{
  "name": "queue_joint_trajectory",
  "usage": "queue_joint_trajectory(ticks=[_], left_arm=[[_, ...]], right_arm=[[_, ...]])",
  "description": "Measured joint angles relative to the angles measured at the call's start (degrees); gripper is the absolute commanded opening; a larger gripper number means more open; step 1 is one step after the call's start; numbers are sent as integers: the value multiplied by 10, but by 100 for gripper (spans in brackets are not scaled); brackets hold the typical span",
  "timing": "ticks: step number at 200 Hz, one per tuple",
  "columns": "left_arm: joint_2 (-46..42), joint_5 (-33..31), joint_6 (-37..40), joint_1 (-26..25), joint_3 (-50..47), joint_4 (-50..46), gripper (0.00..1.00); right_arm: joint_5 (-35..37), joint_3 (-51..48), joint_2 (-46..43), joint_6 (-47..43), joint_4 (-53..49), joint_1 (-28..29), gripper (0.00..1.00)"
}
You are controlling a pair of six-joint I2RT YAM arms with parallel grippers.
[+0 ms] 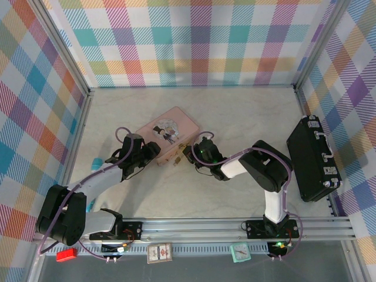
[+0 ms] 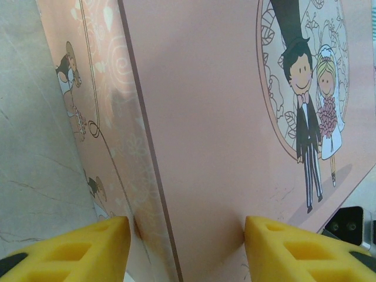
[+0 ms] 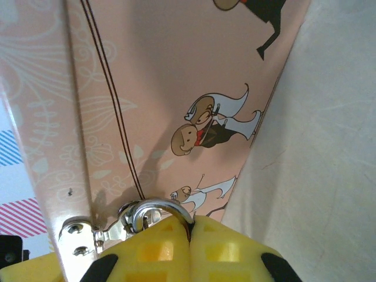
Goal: Unlock a padlock with a key
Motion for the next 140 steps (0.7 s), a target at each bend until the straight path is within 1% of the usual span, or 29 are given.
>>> queue_joint_trajectory(ticks=[34,70,140], left_arm=[[1,0,2,0,1,-1,55],[1,0,2,0,1,-3,58],[1,-1,10,0,3,-8,60]], right_arm=[[8,-7,0,21,15,0,0],[35,-16,0,38,30,-2,0],[56,-25,-4,35,42,-5,0]])
